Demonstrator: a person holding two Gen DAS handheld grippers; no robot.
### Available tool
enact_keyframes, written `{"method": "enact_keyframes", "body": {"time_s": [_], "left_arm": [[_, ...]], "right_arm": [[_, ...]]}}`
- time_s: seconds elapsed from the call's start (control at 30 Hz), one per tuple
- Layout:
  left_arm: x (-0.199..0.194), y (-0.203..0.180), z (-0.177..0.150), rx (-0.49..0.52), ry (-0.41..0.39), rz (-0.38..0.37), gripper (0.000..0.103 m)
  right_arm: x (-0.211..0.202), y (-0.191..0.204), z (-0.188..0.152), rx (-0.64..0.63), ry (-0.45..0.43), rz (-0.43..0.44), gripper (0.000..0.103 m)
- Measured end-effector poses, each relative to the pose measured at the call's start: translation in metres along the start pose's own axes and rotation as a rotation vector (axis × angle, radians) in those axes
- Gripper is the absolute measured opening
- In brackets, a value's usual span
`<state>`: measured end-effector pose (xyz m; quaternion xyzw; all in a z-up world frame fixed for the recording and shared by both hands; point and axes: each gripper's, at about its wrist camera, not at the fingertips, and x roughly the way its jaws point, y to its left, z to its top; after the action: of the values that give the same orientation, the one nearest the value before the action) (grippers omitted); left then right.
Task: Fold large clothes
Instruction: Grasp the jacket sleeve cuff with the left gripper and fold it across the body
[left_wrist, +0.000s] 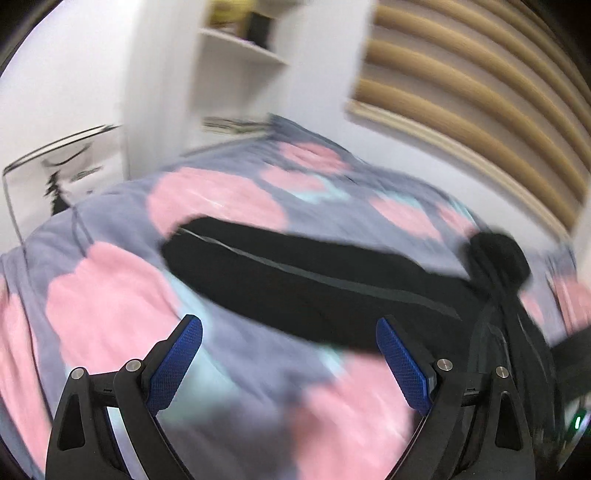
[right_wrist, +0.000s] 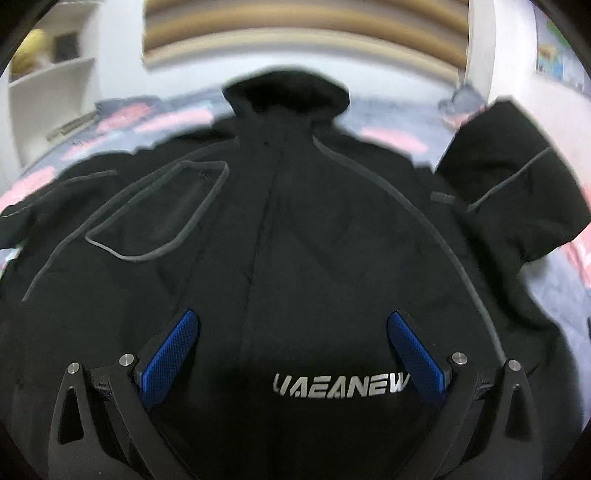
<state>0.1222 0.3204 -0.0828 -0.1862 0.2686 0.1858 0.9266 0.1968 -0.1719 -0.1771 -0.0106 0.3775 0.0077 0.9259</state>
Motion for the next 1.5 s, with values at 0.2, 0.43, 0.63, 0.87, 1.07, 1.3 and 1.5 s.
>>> {"method": "enact_keyframes", "body": {"time_s": [0.2, 0.43, 0.63, 0.87, 1.07, 1.3, 1.5], "left_arm": [[0.082, 0.093, 0.042, -0.22, 0.04, 0.094, 0.096], [0.164, 0.134, 0.028, -0.38, 0.14, 0.087, 0.095], [0.185, 0.114, 0.025, -0.227, 0.117, 0.103, 0.04], [0.155, 0.088, 0.032, -0.126, 0.021, 0.074, 0.019], [0.094, 0.017, 0.048, 0.046, -0.089, -0.049, 0.018], [0.031, -0.126, 0.04, 0.307, -0.145, -0.297, 0.017], [0.02, -0.238, -0.02, 0.482, -0.042, -0.472, 0.017]], "right_arm": [[0.006, -0.003, 0.0, 0.008, -0.009, 0.019, 0.103], [0.012, -0.005, -0.002, 0.016, 0.003, 0.037, 0.103], [0.015, -0.006, -0.002, 0.02, 0.01, 0.043, 0.103], [0.015, -0.007, -0.002, 0.026, 0.01, 0.049, 0.103], [0.016, -0.007, -0.002, 0.032, 0.007, 0.053, 0.103], [0.015, -0.008, -0.002, 0.036, 0.007, 0.055, 0.103], [0.015, -0.009, -0.002, 0.045, 0.006, 0.064, 0.103]]}}
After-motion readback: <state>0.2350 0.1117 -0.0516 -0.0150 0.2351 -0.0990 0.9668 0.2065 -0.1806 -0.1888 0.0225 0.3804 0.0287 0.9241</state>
